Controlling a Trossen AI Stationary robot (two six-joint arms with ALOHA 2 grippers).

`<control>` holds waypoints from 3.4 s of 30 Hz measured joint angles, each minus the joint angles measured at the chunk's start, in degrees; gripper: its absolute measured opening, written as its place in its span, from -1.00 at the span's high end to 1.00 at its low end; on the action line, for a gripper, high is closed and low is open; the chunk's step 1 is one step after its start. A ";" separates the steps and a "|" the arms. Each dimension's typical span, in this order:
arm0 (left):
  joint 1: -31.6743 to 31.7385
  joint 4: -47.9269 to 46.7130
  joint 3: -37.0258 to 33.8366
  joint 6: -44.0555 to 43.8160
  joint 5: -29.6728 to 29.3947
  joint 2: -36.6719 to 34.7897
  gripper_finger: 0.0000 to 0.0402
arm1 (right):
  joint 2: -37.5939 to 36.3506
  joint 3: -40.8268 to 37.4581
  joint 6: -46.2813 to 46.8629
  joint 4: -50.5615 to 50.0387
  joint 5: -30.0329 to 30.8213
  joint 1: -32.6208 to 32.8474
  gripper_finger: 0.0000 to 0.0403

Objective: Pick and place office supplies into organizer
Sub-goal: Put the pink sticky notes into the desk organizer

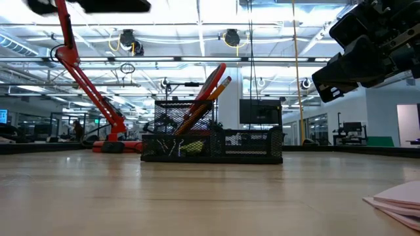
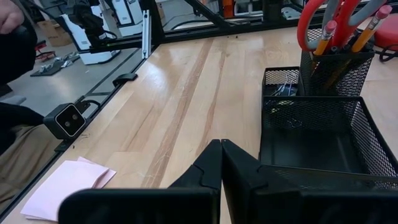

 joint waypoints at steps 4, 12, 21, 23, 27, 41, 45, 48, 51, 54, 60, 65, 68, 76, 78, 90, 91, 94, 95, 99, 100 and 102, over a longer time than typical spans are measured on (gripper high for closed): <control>0.45 -1.59 -0.02 -7.22 13.81 -2.12 0.95 | 0.01 0.00 -0.02 0.04 0.05 0.00 1.00; -1.95 2.63 -0.02 -16.02 31.41 -3.96 0.98 | 0.02 0.00 -0.02 0.03 0.07 0.00 1.00; -16.83 1.56 -0.81 -4.87 7.53 -14.57 0.99 | 0.02 0.02 -0.02 -0.15 0.07 0.00 1.00; -19.26 2.93 -2.97 -3.29 1.19 -17.94 0.99 | 0.00 0.02 -0.19 -0.05 0.09 0.00 1.00; -18.57 11.88 -11.56 -0.80 -1.09 -23.73 0.99 | 0.01 0.02 -1.09 0.41 0.17 -0.09 1.00; 8.20 56.94 -39.69 -10.83 27.58 -28.81 1.00 | 0.00 0.02 -1.73 2.33 4.35 -0.46 1.00; 9.47 57.40 -39.08 -11.77 31.32 -28.56 1.00 | 0.81 -0.62 -1.10 1.87 2.82 0.29 1.00; 10.04 56.36 -39.08 -13.40 30.52 -28.64 1.00 | 1.44 -1.26 -0.21 2.86 0.48 1.39 1.00; 10.98 53.67 -39.08 -16.92 27.92 -28.46 1.00 | 2.13 -1.20 1.71 3.41 -2.31 2.59 1.00; 12.36 49.75 -39.08 -18.26 26.48 -28.45 0.99 | 3.79 -0.59 1.13 2.50 -3.09 4.89 1.00; 14.13 46.34 -39.08 -14.06 20.26 -28.44 0.95 | 9.85 8.20 -3.87 -8.07 1.42 9.16 0.98; 14.98 46.43 -39.08 -12.26 11.88 -28.44 0.97 | 15.65 21.67 -2.11 -22.67 1.56 13.29 0.77; 15.56 46.39 -39.08 -12.33 10.06 -28.44 0.99 | 18.46 29.46 2.02 -30.24 1.85 15.10 0.53; 15.94 46.38 -39.08 -15.30 9.96 -28.44 0.88 | 24.65 43.37 7.75 -37.22 4.83 21.66 -0.17; 15.94 46.34 -39.08 -15.96 9.96 -28.44 0.86 | 26.84 47.15 6.58 -38.91 11.06 25.03 -0.26; 15.94 46.36 -39.08 -22.80 9.93 -28.44 0.90 | 42.51 67.13 12.30 -58.03 28.37 36.51 -0.27; 15.94 46.36 -39.08 -23.80 9.93 -28.44 0.91 | 43.51 67.74 13.19 -58.10 28.37 36.82 -0.27; 15.94 46.36 -39.08 -26.61 9.95 -28.44 0.96 | 46.33 68.80 14.88 -57.88 28.48 37.61 -0.26; 15.94 46.34 -39.08 -27.28 9.96 -28.44 0.98 | 47.16 68.83 15.39 -57.96 28.46 37.85 -0.26; 15.94 45.22 -39.08 -28.94 10.03 -28.44 0.96 | 50.00 68.83 17.29 -58.04 29.54 37.98 -0.26; 15.94 44.55 -39.08 -29.19 10.06 -28.44 0.94 | 50.54 68.82 17.35 -58.07 30.52 37.91 -0.26; 15.94 43.09 -39.08 -29.81 10.05 -28.44 0.90 | 51.55 68.81 17.30 -58.06 32.72 37.82 -0.26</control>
